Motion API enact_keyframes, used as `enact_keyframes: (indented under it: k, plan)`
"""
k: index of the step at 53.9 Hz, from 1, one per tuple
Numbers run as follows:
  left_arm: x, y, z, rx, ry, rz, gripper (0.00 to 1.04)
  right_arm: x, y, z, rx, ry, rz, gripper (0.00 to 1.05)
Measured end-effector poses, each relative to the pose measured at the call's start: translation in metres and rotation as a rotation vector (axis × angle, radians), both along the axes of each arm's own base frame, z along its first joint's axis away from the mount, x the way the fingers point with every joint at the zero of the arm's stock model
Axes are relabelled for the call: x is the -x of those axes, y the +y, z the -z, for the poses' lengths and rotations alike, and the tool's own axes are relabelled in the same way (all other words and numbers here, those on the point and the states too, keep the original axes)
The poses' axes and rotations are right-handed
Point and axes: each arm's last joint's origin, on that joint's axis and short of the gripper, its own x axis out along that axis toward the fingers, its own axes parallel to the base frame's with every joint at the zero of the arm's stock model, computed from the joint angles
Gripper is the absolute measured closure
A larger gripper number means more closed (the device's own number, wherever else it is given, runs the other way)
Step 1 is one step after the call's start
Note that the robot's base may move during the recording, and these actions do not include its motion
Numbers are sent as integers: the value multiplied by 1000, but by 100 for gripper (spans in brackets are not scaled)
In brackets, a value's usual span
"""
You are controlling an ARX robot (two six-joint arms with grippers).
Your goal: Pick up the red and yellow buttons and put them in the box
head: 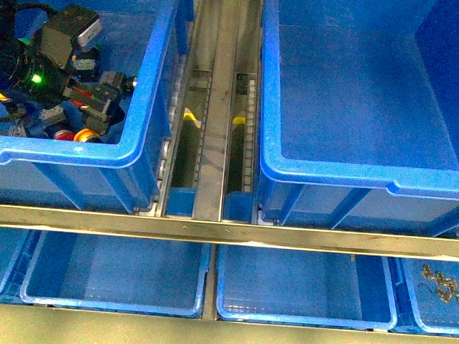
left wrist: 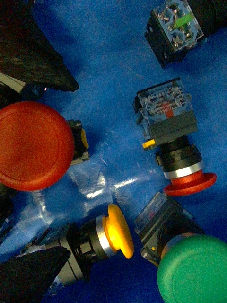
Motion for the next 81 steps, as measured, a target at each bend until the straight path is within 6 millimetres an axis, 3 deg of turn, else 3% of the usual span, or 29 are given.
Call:
enact_keyframes:
  k: [5,10,24,36,51,64,73,81]
  plan:
    - [-1,-1,-1,6,-14,-3,8,0,0,0,0,0,0,6]
    - [-1,-2,-1,18,-14,-1,29,0,0,0,0,0,0,6]
    - [-1,-2,-2,39,-16,-11,69,0,0,0,0,0,0,6]
    - [6,0,-5,82,-18,-42,70,0,0,0,0,0,0,6]
    - [35,21,-40,239,-62,-135,70,0,0,0,0,0,0,6]
    - [93,49,-84,467,-54,-252,70,0,0,0,0,0,0,6]
    - [124,43,-115,639,-17,-262,71,0,0,0,0,0,0,6]
    - [148,24,-148,800,9,-261,71,0,0,0,0,0,0,6]
